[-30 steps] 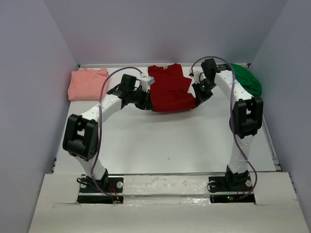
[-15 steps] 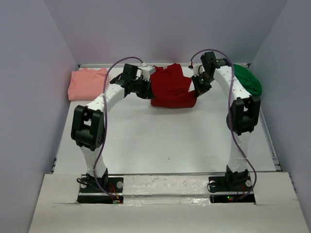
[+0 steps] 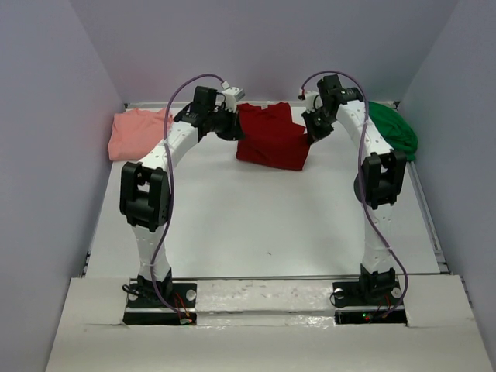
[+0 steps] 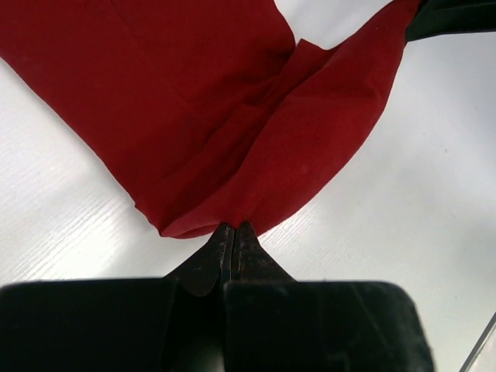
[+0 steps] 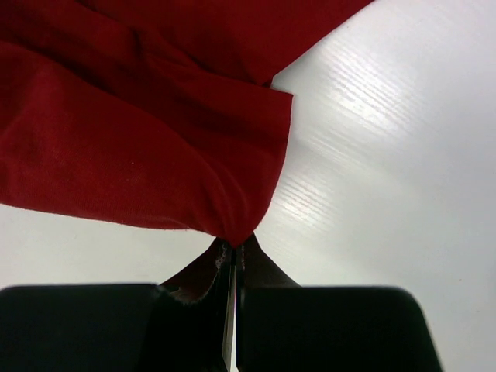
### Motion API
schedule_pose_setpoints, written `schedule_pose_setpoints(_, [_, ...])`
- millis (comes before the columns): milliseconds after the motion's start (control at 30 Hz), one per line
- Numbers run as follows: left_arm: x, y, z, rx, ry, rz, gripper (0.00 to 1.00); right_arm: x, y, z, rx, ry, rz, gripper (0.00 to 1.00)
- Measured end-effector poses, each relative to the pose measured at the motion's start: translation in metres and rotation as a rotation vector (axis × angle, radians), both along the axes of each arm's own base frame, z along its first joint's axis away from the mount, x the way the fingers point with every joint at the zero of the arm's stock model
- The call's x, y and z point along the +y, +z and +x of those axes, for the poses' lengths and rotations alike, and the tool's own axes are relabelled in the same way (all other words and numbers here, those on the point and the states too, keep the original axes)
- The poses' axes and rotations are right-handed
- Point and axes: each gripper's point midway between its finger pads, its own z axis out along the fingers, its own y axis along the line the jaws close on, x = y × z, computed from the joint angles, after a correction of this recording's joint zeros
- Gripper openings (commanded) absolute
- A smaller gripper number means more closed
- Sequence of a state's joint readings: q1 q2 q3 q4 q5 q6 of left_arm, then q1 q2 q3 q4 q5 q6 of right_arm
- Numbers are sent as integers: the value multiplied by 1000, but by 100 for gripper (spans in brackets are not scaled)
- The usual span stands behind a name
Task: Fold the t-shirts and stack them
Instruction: Fold the long partially folded tshirt into a neat square
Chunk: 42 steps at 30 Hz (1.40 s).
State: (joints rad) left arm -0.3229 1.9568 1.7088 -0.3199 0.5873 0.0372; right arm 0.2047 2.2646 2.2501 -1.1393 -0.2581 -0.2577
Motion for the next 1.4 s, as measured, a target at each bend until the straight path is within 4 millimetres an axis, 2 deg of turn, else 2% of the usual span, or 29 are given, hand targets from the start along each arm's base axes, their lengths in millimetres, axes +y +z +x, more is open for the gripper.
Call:
schedule_pose_setpoints(267, [-2,2,15,-16,19,2,0,0,24,27,-130,-9,-5,0])
schedule_pose_setpoints(567, [5,3,33,-60,91,31,0,6,35,55,-253,6,19,0])
schedule_pose_setpoints(733, [9,4,44,-91,132,47,0,10,26,74,-299,17,24,0])
schedule_pose_setpoints(1033, [15,-3,66,-131,197,78,0,14,-11,100,-322,33,16,0])
schedule_pose_setpoints(1200, [17,-13,77,-142,227,95,0,15,-14,113,-366,39,13,0])
schedule_pose_setpoints(1400, [14,-27,102,-144,269,92,0,14,-15,138,-446,38,-12,0])
